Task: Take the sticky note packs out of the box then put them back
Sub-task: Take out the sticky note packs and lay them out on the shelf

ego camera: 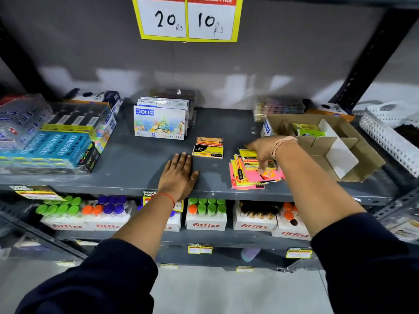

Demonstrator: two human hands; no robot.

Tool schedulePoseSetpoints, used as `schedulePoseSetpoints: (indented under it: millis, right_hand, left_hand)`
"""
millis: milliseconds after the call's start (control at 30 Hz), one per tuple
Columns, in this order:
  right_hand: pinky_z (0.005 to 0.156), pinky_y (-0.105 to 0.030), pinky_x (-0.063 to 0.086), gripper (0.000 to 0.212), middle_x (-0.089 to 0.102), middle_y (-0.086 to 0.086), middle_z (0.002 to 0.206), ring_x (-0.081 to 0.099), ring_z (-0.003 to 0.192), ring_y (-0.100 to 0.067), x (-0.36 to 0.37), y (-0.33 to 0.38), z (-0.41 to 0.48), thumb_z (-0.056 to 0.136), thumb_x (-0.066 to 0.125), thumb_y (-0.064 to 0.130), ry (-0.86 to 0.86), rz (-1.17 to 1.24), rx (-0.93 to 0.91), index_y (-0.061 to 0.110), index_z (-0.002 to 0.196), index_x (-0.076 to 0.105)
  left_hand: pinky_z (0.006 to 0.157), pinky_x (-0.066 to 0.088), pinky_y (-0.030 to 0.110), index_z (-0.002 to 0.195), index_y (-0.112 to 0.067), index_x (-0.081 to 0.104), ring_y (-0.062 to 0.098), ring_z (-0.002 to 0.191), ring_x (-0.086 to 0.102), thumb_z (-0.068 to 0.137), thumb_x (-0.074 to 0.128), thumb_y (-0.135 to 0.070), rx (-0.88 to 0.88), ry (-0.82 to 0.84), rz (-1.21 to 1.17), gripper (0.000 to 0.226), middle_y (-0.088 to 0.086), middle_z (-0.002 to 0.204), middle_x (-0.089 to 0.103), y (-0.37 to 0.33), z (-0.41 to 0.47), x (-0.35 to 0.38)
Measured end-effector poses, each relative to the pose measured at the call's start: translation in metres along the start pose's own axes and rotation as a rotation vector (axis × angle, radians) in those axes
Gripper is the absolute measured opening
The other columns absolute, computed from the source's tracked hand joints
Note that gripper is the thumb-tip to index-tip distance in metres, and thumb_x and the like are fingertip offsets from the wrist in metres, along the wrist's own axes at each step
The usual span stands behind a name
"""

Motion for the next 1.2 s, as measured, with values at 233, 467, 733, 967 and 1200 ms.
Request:
schedulePoseSetpoints:
  millis: [233, 467, 733, 967, 1200]
  right_hand:
    - [0.111, -0.035, 0.034, 0.096, 0.034, -0.011, 0.153, 0.037, 0.138, -0.029, -0.004, -0.015, -0.005, 0.07, 0.08, 0.01, -0.142, 0.321, -0.09, 0.01, 0.148, 0.024]
    - [0.088, -0.033, 0.044, 0.069, 0.054, -0.016, 0.13, 0.054, 0.11, -0.031, -0.025, -0.017, 0.022, 0.069, 0.081, 0.016, -0.389, 0.434, -0.106, 0.013, 0.126, 0.041]
    - [0.079, -0.03, 0.038, 0.048, 0.057, -0.017, 0.124, 0.05, 0.095, -0.027, -0.014, -0.01, 0.061, 0.078, 0.073, 0.014, -0.217, 0.302, -0.044, 0.009, 0.12, 0.05]
    - [0.107, -0.031, 0.035, 0.035, 0.05, -0.01, 0.143, 0.047, 0.129, -0.028, -0.016, -0.011, 0.058, 0.091, 0.057, 0.013, -0.253, 0.26, -0.107, 0.009, 0.125, 0.06]
    - [0.108, -0.041, 0.04, 0.093, 0.045, -0.009, 0.145, 0.045, 0.131, -0.03, 0.0, 0.0, 0.002, 0.067, 0.079, 0.04, 0.028, -0.098, -0.062, 0.008, 0.143, 0.036]
  left_hand:
    - [0.121, 0.002, 0.036, 0.149, -0.01, 0.007, 0.023, 0.149, 0.0, 0.099, 0.023, -0.038, 0.015, -0.004, -0.009, 0.059, 0.007, 0.161, 0.004, -0.001, -0.001, 0.0]
    - [0.121, -0.001, 0.034, 0.149, -0.01, 0.0, 0.022, 0.149, -0.006, 0.1, 0.019, -0.04, 0.021, 0.052, 0.012, 0.061, 0.006, 0.161, -0.003, 0.0, 0.0, -0.002]
    - [0.121, 0.002, 0.035, 0.149, -0.012, 0.007, 0.021, 0.149, 0.001, 0.083, 0.007, -0.047, 0.033, -0.021, 0.022, 0.075, 0.005, 0.161, 0.005, 0.002, 0.001, 0.003]
    - [0.121, 0.002, 0.035, 0.149, -0.012, 0.007, 0.02, 0.149, 0.0, 0.099, 0.024, -0.04, 0.03, -0.02, 0.005, 0.06, 0.005, 0.161, 0.005, 0.003, 0.003, 0.003]
    - [0.121, 0.002, 0.035, 0.149, -0.01, 0.007, 0.022, 0.149, 0.001, 0.099, 0.023, -0.038, 0.02, -0.019, 0.029, 0.059, 0.007, 0.161, 0.004, 0.0, 0.0, 0.001]
Point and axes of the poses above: each hand's wrist, its own z-axis towards the middle knuckle, its own x-axis out of the palm, y = z × x, the point moved 2 cm from there along z, towards the middle knuckle
